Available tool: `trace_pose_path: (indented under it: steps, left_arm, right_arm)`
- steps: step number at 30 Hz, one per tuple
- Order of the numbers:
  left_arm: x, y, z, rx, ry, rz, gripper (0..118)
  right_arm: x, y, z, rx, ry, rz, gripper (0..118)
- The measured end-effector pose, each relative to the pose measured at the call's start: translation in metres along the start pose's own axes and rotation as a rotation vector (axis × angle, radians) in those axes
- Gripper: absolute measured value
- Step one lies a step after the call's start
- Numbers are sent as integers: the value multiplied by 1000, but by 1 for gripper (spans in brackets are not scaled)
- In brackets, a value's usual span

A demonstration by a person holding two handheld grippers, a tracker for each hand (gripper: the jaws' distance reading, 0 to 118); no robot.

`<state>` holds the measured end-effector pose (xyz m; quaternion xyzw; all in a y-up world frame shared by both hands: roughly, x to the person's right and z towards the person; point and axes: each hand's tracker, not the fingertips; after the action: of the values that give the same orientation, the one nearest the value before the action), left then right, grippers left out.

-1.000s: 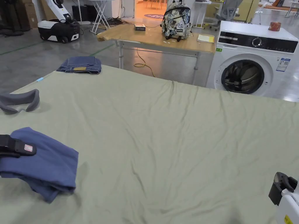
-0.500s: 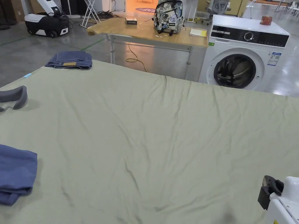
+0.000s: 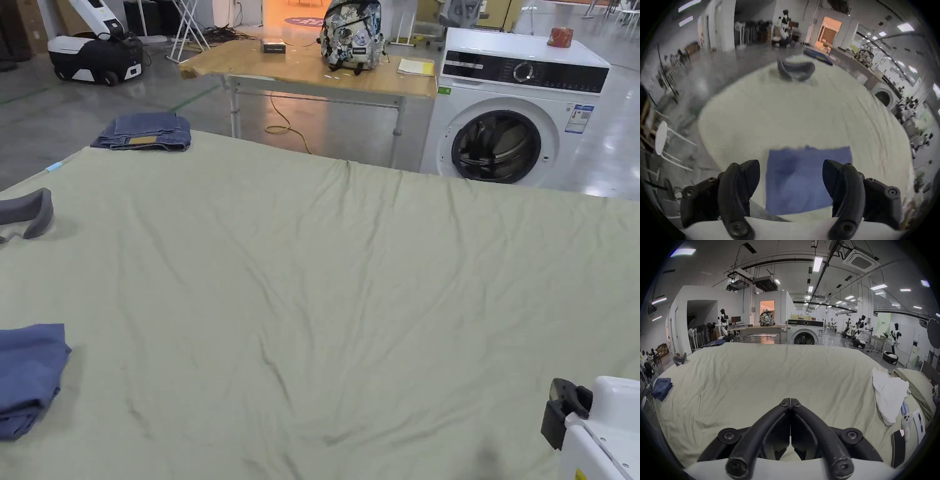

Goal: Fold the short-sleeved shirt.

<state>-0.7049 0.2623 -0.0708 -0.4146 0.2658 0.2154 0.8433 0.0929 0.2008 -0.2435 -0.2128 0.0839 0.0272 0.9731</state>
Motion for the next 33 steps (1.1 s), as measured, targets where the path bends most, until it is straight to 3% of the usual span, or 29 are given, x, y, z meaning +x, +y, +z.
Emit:
trace_pose_path:
  steps: [2,7,13,17,21,27,33]
  left_arm:
    - [-4,7,0,78,35,3,82]
    - [40,-20,-5,156,-97,-45,80]
    - [113,-62,-19,233,-211,-124,40]
    - [172,-85,-30,314,-236,-279,13]
    - [245,-121,-29,340,-313,-359,1]
    - [357,-179,-1,448,-363,-410,0]
    - [423,-216,20,612,-388,-465,0]
  right_arm:
    - [1,-2,-1,-4,1,-9,0]
    - [-4,-5,-1,5,8,-23,0]
    - [-8,-5,-2,13,19,-30,0]
    - [-8,-4,-1,20,17,-39,0]
    - [-6,-3,0,32,5,-43,0]
    - [-2,1,6,62,-17,-52,0]
    - [2,7,14,123,-61,-64,0]
